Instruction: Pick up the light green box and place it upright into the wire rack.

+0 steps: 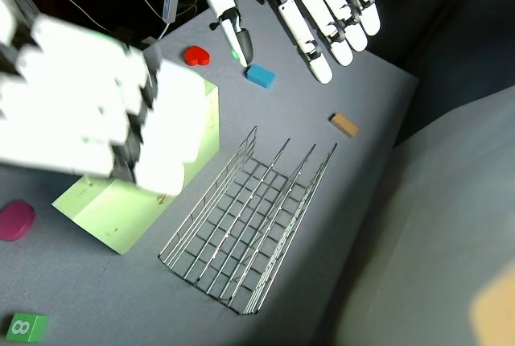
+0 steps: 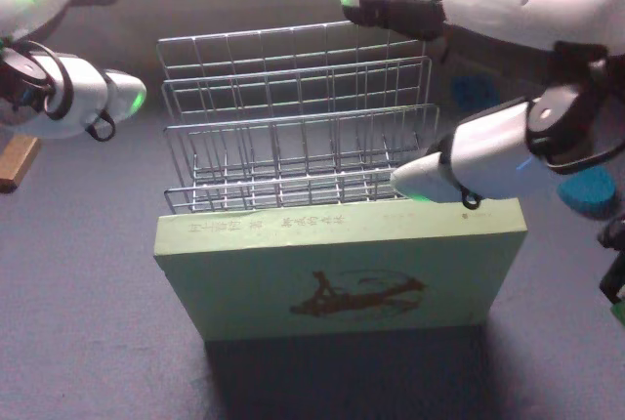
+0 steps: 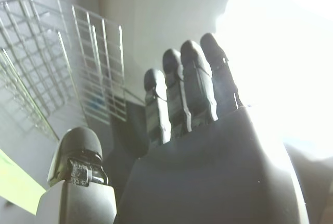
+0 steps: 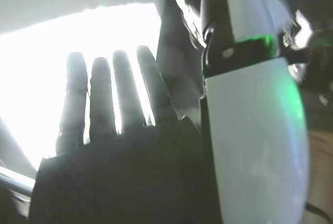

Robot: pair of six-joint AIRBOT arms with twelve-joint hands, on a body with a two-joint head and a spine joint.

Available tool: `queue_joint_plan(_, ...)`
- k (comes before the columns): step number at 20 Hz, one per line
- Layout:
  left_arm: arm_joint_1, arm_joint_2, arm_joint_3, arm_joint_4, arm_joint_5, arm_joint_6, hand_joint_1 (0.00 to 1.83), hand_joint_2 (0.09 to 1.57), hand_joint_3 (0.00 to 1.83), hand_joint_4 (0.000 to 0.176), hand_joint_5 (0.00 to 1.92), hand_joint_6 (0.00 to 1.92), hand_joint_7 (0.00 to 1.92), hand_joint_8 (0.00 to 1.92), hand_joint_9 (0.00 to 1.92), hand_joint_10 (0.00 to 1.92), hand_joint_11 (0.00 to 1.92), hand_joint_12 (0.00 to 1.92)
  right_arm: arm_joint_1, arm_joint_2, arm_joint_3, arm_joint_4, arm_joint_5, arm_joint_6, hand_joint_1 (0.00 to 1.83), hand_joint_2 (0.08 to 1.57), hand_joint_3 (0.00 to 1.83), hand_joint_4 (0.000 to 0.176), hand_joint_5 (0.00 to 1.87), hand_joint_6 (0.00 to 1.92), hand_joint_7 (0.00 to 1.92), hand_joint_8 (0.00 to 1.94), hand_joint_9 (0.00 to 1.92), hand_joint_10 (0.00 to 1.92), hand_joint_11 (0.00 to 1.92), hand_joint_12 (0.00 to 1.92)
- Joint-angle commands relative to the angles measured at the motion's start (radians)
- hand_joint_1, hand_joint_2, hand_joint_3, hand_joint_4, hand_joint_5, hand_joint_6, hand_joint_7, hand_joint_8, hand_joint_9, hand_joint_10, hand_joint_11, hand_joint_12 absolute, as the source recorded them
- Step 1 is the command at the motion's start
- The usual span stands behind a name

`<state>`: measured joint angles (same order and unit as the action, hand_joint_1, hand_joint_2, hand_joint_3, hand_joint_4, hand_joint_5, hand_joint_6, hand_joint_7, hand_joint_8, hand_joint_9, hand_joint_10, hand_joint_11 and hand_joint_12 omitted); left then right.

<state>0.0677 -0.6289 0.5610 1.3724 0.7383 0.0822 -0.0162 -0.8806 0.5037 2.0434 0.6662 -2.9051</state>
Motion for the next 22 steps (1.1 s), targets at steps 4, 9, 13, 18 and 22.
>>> queue_joint_plan(4,-0.003,0.021,0.01,0.086,-0.019,0.027,0.11,1.26,0.0,0.07,0.32,0.01,0.33,0.01,0.25,0.0,0.0,0.51,0.023,-0.084,0.01,0.054,0.047,-0.036,0.76,1.05,0.01,0.007,0.1,0.0,0.06,0.0,0.01,0.0,0.0,0.43)
queue_joint_plan(9,-0.001,0.026,0.024,0.064,-0.043,0.064,0.11,1.26,0.0,0.07,0.32,0.01,0.33,0.0,0.26,0.01,0.0,0.53,0.022,-0.178,0.059,0.125,0.07,-0.035,0.76,1.05,0.01,0.006,0.11,0.0,0.06,0.01,0.01,0.0,0.0,0.43)
queue_joint_plan(13,-0.016,0.026,0.036,0.046,-0.054,0.087,0.11,1.26,0.0,0.069,0.33,0.0,0.34,0.0,0.26,0.0,0.0,0.51,-0.007,-0.241,0.091,0.129,0.075,-0.018,0.76,1.05,0.01,0.006,0.11,0.0,0.06,0.0,0.0,0.0,0.0,0.42)
queue_joint_plan(18,-0.045,0.042,0.033,0.039,-0.059,0.092,0.11,1.26,0.0,0.07,0.33,0.0,0.34,0.0,0.26,0.0,0.0,0.51,-0.045,-0.312,0.161,0.129,0.068,0.006,0.78,1.03,0.0,0.006,0.1,0.0,0.06,0.0,0.0,0.0,0.0,0.41)
queue_joint_plan(22,-0.059,0.056,0.039,-0.03,-0.078,0.203,0.11,1.26,0.0,0.07,0.33,0.0,0.34,0.0,0.26,0.0,0.0,0.51,-0.077,-0.356,0.209,0.13,0.058,0.014,0.78,1.02,0.0,0.006,0.11,0.0,0.07,0.0,0.01,0.0,0.0,0.45)
